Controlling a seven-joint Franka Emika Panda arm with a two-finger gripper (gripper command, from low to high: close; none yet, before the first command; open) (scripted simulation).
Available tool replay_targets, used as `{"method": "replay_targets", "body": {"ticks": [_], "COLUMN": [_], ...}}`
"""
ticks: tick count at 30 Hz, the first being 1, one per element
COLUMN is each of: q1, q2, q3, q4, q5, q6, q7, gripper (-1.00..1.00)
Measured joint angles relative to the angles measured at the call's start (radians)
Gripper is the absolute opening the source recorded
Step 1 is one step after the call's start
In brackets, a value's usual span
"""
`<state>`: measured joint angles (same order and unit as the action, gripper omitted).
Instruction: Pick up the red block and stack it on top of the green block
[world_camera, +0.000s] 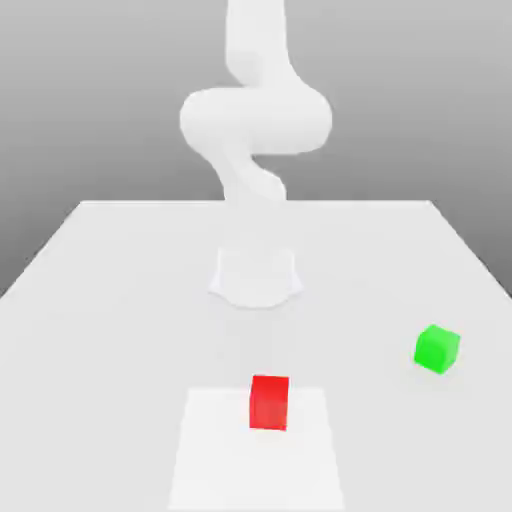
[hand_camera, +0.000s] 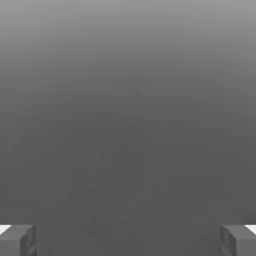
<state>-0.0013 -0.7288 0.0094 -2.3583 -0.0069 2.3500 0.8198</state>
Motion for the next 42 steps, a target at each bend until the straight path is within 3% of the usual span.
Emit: {"method": "replay_targets", "body": {"ticks": [17,20,24,25,32,39,42], "q1": [-0.022,-0.022,0.006,0.014,0.014,0.007,0.088], "q2": [0.629,0.672,0.891,0.924,0.931,0.706,0.663], "q3": [0.065,0.066,0.028,0.019,0.018,0.038,0.07], "q4": [-0.472,-0.485,-0.472,-0.468,-0.468,-0.5,-0.5], "q5": [0.014,0.013,-0.028,-0.034,-0.039,0.01,0.031], "q6": [0.429,0.461,0.644,0.673,0.679,0.486,0.446], "q7": [0.113,0.118,0.151,0.156,0.161,0.124,0.031], "gripper": [0.0,0.0,0.0,-1.0,-1.0,-1.0,-1.0]}}
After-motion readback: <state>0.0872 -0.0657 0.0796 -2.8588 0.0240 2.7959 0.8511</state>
